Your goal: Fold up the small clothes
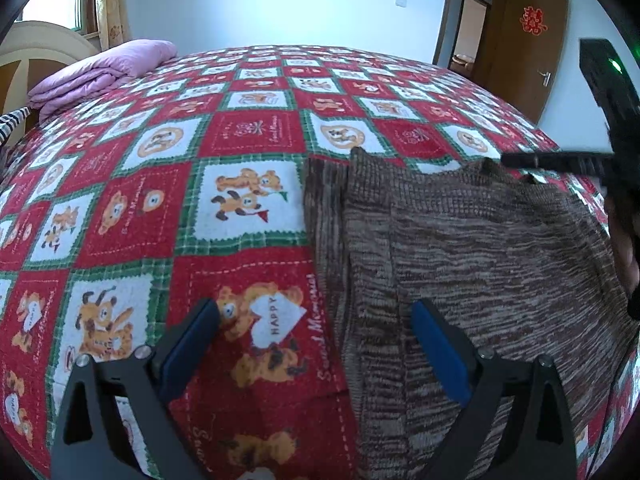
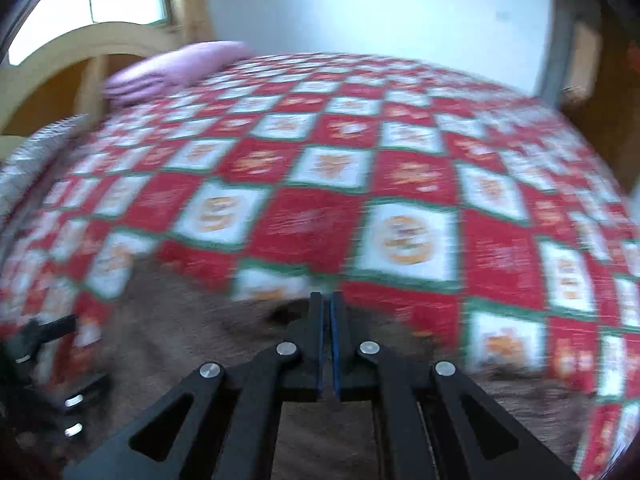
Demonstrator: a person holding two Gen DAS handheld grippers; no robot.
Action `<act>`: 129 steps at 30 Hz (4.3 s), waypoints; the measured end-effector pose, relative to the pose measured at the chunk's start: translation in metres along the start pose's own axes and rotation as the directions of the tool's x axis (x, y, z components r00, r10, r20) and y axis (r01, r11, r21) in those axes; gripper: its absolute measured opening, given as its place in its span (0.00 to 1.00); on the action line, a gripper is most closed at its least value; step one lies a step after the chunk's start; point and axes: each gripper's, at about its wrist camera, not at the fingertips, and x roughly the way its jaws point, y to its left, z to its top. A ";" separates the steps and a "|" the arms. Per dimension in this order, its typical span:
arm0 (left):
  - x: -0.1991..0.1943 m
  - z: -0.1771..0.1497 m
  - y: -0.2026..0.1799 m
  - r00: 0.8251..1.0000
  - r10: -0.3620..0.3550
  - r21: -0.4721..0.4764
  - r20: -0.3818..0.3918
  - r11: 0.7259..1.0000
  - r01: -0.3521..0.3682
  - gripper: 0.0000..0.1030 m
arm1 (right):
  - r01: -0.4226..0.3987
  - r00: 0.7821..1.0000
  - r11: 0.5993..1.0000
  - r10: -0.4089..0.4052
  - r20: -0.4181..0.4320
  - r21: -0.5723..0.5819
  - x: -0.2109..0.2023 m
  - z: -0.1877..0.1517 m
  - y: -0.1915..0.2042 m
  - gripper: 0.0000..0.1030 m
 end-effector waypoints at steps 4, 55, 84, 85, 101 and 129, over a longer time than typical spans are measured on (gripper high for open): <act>0.000 0.000 0.000 1.000 -0.005 -0.002 0.002 1.000 0.005 0.98 | -0.013 0.997 0.966 -0.006 -0.071 -0.259 0.013 -0.022 0.045 0.03; -0.033 -0.043 0.011 0.998 0.029 0.005 -0.055 1.000 -0.029 1.00 | 0.241 0.969 0.967 -0.235 -0.082 0.076 -0.113 -0.216 -0.040 0.45; -0.026 -0.005 0.063 0.999 -0.029 -0.148 -0.022 0.989 0.026 1.00 | 0.200 0.980 0.935 -0.192 0.057 -0.293 -0.134 -0.199 0.104 0.46; -0.023 -0.003 0.062 0.999 -0.042 -0.147 -0.030 0.988 0.037 1.00 | 0.193 0.981 0.926 -0.181 0.066 -0.324 -0.131 -0.197 0.119 0.46; 0.016 0.031 0.047 0.983 -0.183 -0.109 0.001 0.977 0.182 0.95 | 0.206 0.977 0.835 -0.146 0.154 -0.511 -0.068 -0.178 0.242 0.45; 0.034 0.042 0.037 0.981 -0.195 -0.064 -0.004 0.979 0.195 0.08 | 0.075 0.993 0.912 -0.030 0.116 -0.403 -0.061 -0.174 0.227 0.04</act>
